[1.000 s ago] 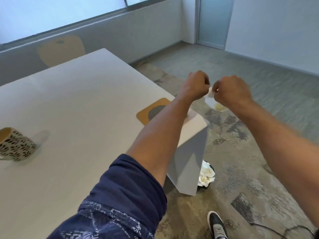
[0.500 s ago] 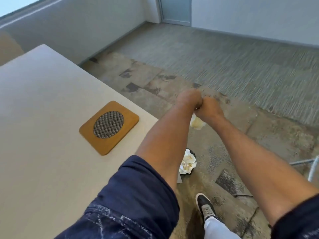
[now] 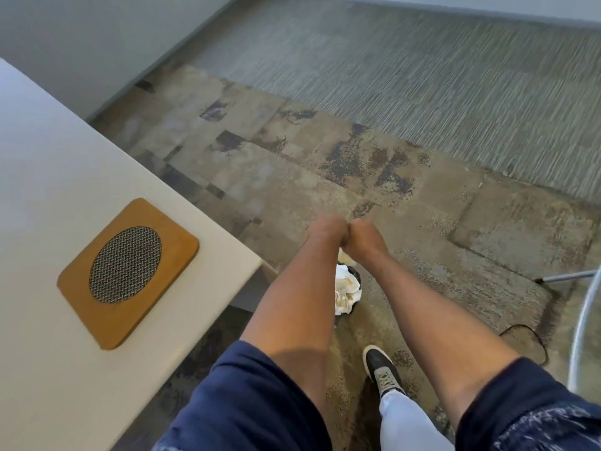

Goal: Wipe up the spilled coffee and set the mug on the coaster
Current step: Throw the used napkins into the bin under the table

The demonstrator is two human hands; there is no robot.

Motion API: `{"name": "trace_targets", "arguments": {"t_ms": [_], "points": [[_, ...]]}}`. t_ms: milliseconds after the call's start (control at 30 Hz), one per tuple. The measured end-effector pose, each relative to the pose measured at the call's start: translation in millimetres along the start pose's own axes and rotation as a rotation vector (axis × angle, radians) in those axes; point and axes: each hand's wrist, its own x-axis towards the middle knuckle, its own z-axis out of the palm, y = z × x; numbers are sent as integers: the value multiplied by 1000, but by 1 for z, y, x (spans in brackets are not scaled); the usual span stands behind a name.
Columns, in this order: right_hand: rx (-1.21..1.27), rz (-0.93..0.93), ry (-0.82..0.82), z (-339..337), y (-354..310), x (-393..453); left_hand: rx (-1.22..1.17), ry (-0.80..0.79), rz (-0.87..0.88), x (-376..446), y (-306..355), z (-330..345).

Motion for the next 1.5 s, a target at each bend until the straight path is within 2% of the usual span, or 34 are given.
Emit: {"name": "trace_targets", "arguments": {"t_ms": [167,367,533,767,1167,1500], "points": [[20,-9,-32,23,2,16,-28,-13,-32,10,-8,16],[67,36,-81,46,0,26,-111,-81,-162,17,-15,29],[-15,78,-93,48,2,22,-123,-94,-228,20,-16,41],[-84,147,-91,37,7,11,-139,-92,-173,16,-13,49],[-112,98,16,-5,-27,-20,-77,224,-93,-31,-11,14],[-4,-50,313,-87,-106,-75,-284,571,30,-136,-21,-73]]}}
